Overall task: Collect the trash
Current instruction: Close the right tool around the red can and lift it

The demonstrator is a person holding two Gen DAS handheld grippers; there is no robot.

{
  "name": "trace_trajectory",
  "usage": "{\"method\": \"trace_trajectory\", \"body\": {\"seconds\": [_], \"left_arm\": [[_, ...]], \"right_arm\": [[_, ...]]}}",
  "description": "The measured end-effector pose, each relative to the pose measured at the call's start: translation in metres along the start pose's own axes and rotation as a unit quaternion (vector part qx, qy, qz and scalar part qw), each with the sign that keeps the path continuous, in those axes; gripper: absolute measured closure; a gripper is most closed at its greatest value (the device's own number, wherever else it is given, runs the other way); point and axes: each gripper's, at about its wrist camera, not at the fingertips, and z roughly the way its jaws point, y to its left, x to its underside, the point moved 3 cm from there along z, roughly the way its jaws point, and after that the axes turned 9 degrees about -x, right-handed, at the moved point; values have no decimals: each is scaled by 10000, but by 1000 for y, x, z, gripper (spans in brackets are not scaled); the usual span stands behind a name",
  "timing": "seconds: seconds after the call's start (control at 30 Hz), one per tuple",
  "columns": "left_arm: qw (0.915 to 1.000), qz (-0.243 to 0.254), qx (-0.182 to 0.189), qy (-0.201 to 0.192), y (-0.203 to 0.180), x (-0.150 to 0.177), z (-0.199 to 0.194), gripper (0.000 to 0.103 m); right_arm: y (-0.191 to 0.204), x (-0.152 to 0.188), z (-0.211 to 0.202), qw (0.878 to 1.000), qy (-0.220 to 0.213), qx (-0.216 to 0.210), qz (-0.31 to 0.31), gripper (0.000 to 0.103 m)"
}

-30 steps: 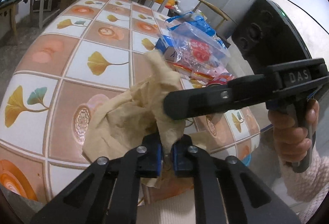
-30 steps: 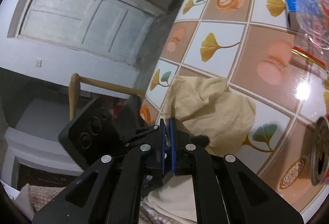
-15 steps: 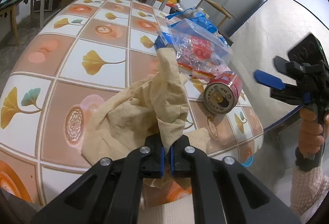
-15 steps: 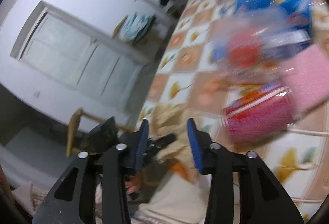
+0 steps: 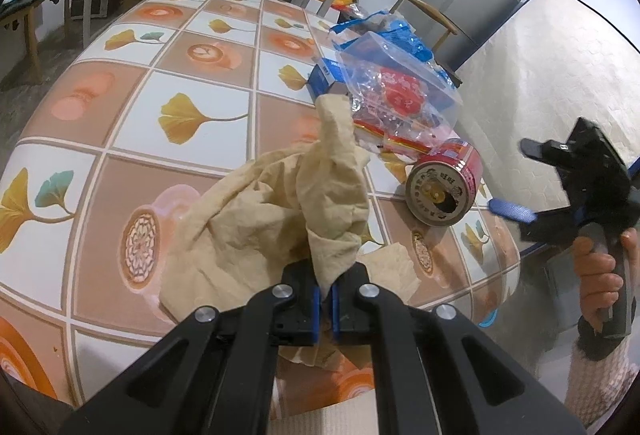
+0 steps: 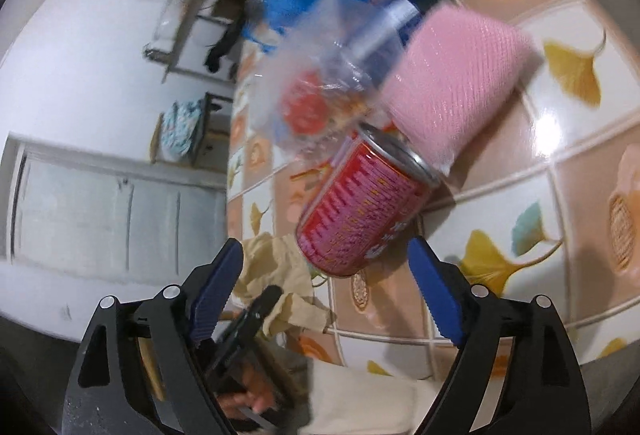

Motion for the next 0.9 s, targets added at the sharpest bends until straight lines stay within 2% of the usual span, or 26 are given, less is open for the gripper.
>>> {"method": "trace_trajectory", "body": {"seconds": [0.07, 0.23, 0.53, 0.6, 0.73, 0.9], "left_arm": [[10000, -21, -14, -12, 2, 0, 0, 100], [9999, -149, 15, -23, 8, 1, 0, 100], [9998, -161, 34, -57, 9, 1, -3, 100], [9998, -173, 41, -58, 10, 0, -3, 100], [9998, -179, 40, -64, 11, 0, -4, 100], [9998, -176, 27, -73, 13, 0, -4, 100]], "right_arm": [[-6, -2, 7, 9995, -26, 187, 242, 20], [-18, -10, 17, 9970, -151, 252, 714, 20], [-25, -16, 28, 9913, -415, 432, 1168, 19], [-28, -15, 32, 9894, -451, 445, 1304, 21], [-37, -13, 33, 9871, -504, 366, 1475, 34], [-49, -9, 22, 9855, -522, 68, 1610, 36]]}}
